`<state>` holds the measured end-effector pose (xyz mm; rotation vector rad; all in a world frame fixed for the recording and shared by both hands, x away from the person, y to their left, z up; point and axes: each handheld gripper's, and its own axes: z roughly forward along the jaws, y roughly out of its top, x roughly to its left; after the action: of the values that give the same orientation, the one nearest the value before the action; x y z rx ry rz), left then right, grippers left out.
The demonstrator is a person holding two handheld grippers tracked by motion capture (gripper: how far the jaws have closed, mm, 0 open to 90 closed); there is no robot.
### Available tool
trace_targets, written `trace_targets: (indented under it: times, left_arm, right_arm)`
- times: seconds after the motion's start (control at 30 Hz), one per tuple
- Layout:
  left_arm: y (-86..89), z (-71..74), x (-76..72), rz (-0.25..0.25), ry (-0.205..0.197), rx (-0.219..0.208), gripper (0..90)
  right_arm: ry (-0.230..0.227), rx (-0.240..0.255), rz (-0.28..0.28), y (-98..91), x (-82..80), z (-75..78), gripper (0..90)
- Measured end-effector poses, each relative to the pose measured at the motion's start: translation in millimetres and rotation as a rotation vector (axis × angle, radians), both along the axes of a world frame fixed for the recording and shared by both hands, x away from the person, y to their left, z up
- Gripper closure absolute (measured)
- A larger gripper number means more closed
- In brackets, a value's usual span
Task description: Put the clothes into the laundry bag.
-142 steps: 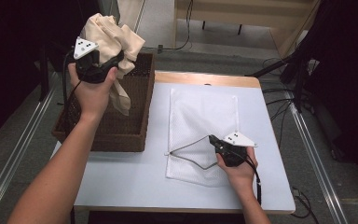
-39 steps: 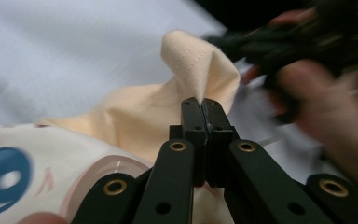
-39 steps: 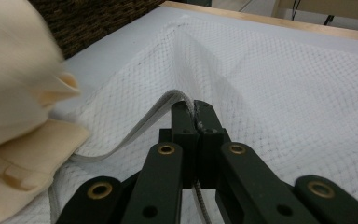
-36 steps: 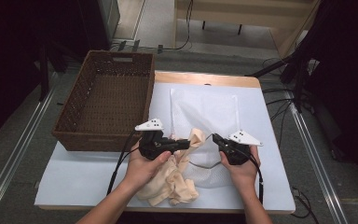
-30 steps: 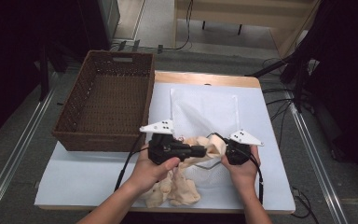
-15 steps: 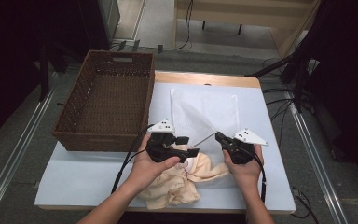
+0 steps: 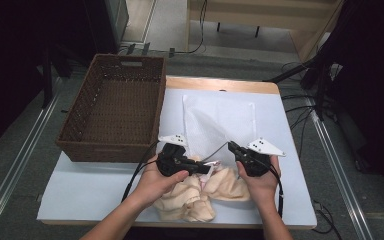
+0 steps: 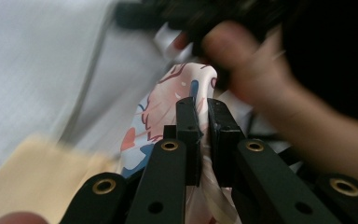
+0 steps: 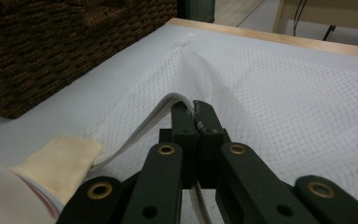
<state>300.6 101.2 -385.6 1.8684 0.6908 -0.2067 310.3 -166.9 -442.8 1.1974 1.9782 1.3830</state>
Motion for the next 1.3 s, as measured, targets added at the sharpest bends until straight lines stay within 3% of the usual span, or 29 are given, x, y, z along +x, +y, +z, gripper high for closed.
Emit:
trace_targets:
  times: [0.1, 0.17, 0.2, 0.27, 0.33, 0.4, 0.47, 0.5, 0.53, 0.57, 0.6, 0.67, 0.73, 0.8, 0.87, 0.9, 0.97, 1.0, 1.07, 1.13, 1.17, 1.23, 1.27, 1.3]
  left_arm:
    - [13.2, 8.6, -1.9, 0.249, -0.089, -0.091, 85.5]
    - [20.9, 5.5, -1.1, 0.345, -0.099, -0.115, 84.8]
    - [21.6, 1.7, -0.1, 0.347, -0.092, -0.091, 84.0]
    - [17.9, -9.0, 0.8, 0.263, -0.035, -0.01, 82.3]
    - [11.2, -19.5, -2.6, 0.102, 0.023, 0.072, 80.6]
    - [4.7, -26.1, -10.4, -0.047, 0.047, 0.134, 78.1]
    - [1.3, -24.6, -18.5, -0.128, 0.04, 0.129, 74.1]
    - [1.9, -19.9, -22.1, -0.144, 0.018, 0.084, 72.0]
    - [3.4, -14.0, -23.0, -0.172, 0.026, 0.003, 68.5]
    - [5.5, -7.3, -21.8, -0.18, 0.043, -0.07, 62.6]
    - [7.2, -0.2, -19.6, -0.148, 0.035, -0.108, 55.9]
    - [7.6, 10.8, -11.0, -0.051, -0.014, -0.109, 49.0]
    - [3.9, 14.8, 4.3, 0.05, -0.003, -0.094, 45.6]
    - [-4.7, 11.0, 23.0, 0.113, 0.015, -0.036, 44.5]
    - [-19.4, -2.3, 36.9, 0.121, 0.004, 0.057, 43.9]
    - [-28.9, -13.2, 41.1, 0.108, 0.019, 0.126, 43.2]
    - [-48.4, -39.0, 42.8, 0.032, 0.108, 0.278, 40.8]
    - [-56.5, -50.5, 39.6, 0.005, 0.136, 0.329, 40.0]
    - [-67.3, -64.4, 30.8, -0.03, 0.159, 0.381, 40.1]
    - [-73.3, -66.9, 23.0, -0.042, 0.119, 0.418, 41.7]
    - [-74.4, -65.1, 20.2, -0.062, 0.095, 0.439, 47.1]
    - [-75.1, -62.4, 17.0, -0.134, 0.102, 0.464, 80.3]
    - [-74.8, -61.2, 16.1, -0.165, 0.114, 0.471, 90.0]
    - [-74.2, -59.6, 14.7, -0.179, 0.098, 0.472, 90.0]
  right_arm:
    - [-0.006, 0.005, -0.004, -1.5, -1.5, 2.2, 90.0]
    - [-0.012, 0.008, -0.008, -3.0, -2.2, 3.5, 90.0]
    - [-0.014, 0.009, -0.008, -3.9, -2.4, 3.8, 90.0]
    - [-0.009, 0.011, -0.012, -5.2, -2.5, 4.0, 90.0]
    - [-0.006, 0.001, -0.009, -5.2, -1.5, 2.4, 90.0]
    - [-0.003, 0.0, -0.009, -4.4, -1.1, 0.7, 90.0]
    - [-0.003, 0.0, -0.01, -4.1, -0.8, 0.4, 90.0]
    - [-0.003, 0.003, -0.012, -4.0, -0.9, 0.8, 90.0]
    - [-0.004, 0.006, -0.013, -3.8, -1.2, 1.3, 90.0]
    - [-0.005, 0.007, -0.013, -3.7, -1.6, 1.9, 90.0]
    - [-0.005, 0.006, -0.013, -3.3, -2.0, 2.4, 90.0]
    - [-0.005, 0.002, -0.008, -2.0, -2.3, 2.4, 90.0]
    - [-0.006, 0.0, -0.003, -0.5, -2.3, 1.9, 90.0]
    - [-0.006, 0.001, -0.002, 0.3, -2.2, 1.9, 90.0]
    - [-0.003, 0.003, 0.0, -0.2, -1.9, 1.6, 90.0]
    - [-0.003, 0.004, -0.002, -0.8, -1.7, 1.4, 90.0]
    - [-0.005, 0.001, 0.0, -2.7, -1.3, 0.8, 90.0]
    - [-0.003, 0.004, -0.002, -3.2, -1.5, 0.5, 90.0]
    - [0.002, 0.001, 0.0, -3.9, -1.5, -0.7, 90.0]
    - [0.004, 0.004, 0.001, -4.2, -1.3, -1.8, 90.0]
    - [0.005, 0.005, 0.001, -4.2, -1.2, -1.8, 90.0]
    - [0.007, 0.009, -0.002, -3.6, -2.1, -1.0, 90.0]
    - [0.004, 0.007, 0.0, -2.9, -2.6, -0.4, 90.0]
    - [0.0, 0.005, 0.0, -2.6, -3.2, 0.3, 90.0]
